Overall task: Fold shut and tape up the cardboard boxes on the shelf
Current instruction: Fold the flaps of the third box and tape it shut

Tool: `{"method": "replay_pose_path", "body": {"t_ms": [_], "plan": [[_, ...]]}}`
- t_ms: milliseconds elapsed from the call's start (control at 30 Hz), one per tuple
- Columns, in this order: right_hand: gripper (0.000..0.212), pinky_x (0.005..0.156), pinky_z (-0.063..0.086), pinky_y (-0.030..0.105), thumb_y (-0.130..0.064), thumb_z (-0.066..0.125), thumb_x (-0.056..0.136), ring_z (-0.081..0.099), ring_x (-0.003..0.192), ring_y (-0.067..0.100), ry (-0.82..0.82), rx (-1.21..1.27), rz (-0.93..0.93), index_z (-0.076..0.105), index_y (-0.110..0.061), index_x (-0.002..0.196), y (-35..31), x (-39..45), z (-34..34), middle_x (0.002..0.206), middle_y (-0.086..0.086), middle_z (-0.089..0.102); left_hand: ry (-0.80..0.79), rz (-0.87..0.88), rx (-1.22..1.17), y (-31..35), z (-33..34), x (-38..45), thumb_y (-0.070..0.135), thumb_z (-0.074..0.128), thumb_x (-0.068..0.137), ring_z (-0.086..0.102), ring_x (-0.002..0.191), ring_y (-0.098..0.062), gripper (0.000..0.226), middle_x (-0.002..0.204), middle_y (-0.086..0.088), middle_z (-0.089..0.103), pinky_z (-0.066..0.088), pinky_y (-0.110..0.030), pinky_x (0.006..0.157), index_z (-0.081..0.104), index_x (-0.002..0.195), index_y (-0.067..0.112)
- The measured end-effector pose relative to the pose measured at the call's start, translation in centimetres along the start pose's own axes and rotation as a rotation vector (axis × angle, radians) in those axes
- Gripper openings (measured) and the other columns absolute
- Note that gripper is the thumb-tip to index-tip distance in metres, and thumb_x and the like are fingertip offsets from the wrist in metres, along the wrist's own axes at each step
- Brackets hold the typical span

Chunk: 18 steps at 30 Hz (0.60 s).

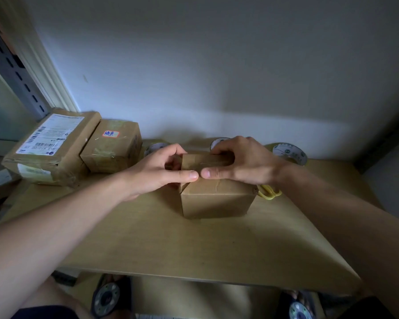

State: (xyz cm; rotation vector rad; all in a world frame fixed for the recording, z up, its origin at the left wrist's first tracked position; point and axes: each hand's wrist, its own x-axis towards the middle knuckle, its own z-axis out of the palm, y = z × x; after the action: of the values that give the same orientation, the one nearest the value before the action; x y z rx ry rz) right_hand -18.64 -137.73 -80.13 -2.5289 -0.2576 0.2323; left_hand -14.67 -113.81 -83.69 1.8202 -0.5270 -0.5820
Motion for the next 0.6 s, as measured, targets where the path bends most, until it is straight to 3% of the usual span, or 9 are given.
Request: {"method": "replay_pose_path", "body": {"t_ms": [100,167,267,333,467,600], "plan": [[0.06,0.09,0.056,0.027,-0.068,0.08,0.069,0.068,0.097,0.004,-0.006,0.236,0.136,0.073,-0.028,0.113,0.5,-0.9,0.4,0.103,-0.013,0.073,0.064,-0.067,0.053,0.5,0.8,-0.1,0.044,0.08,0.08,0.06,0.085,-0.011,0.04,0.085,0.004,0.065,0.044,-0.028,0.076,0.06,0.104,0.02],[0.06,0.09,0.055,0.026,-0.062,0.086,0.066,0.066,0.099,0.005,0.103,0.316,0.191,0.073,-0.028,0.114,0.2,-1.0,1.3,0.104,-0.012,0.071,0.189,-0.11,0.133,0.8,2.1,0.0,0.042,0.07,0.094,0.059,0.082,-0.011,0.025,0.081,0.009,0.062,0.045,-0.029,0.073,0.058,0.104,0.023],[0.063,0.088,0.055,0.027,-0.063,0.087,0.065,0.066,0.097,0.007,0.267,0.378,0.256,0.074,-0.025,0.113,-0.1,-0.9,2.6,0.101,-0.011,0.071,0.348,-0.177,0.248,0.9,3.9,0.4,0.054,0.059,0.096,0.061,0.089,-0.013,0.029,0.09,0.006,0.063,0.048,-0.034,0.084,0.055,0.107,0.027],[0.057,0.091,0.057,0.03,-0.058,0.086,0.07,0.067,0.098,0.009,0.282,0.447,0.275,0.075,-0.024,0.114,0.0,-1.1,3.0,0.104,-0.009,0.072,0.396,-0.184,0.238,0.9,4.5,0.6,0.054,0.058,0.097,0.06,0.091,-0.013,0.032,0.093,0.005,0.061,0.047,-0.033,0.081,0.054,0.109,0.024],[0.028,0.091,0.059,0.032,-0.031,0.084,0.084,0.072,0.098,0.016,0.292,0.591,0.261,0.077,-0.02,0.109,0.7,-1.2,2.6,0.102,-0.002,0.075,0.39,-0.141,0.211,0.6,4.7,0.5,0.049,0.056,0.1,0.054,0.084,-0.011,0.032,0.089,0.006,0.056,0.041,-0.031,0.074,0.052,0.108,0.018],[0.024,0.096,0.056,0.03,-0.011,0.075,0.092,0.07,0.107,0.018,0.201,0.73,0.178,0.074,-0.014,0.116,2.5,-1.5,2.0,0.113,0.005,0.075,0.391,-0.092,0.227,0.4,4.5,0.3,0.044,0.053,0.103,0.052,0.085,-0.01,0.03,0.091,0.003,0.056,0.04,-0.032,0.077,0.051,0.107,0.015]]}}
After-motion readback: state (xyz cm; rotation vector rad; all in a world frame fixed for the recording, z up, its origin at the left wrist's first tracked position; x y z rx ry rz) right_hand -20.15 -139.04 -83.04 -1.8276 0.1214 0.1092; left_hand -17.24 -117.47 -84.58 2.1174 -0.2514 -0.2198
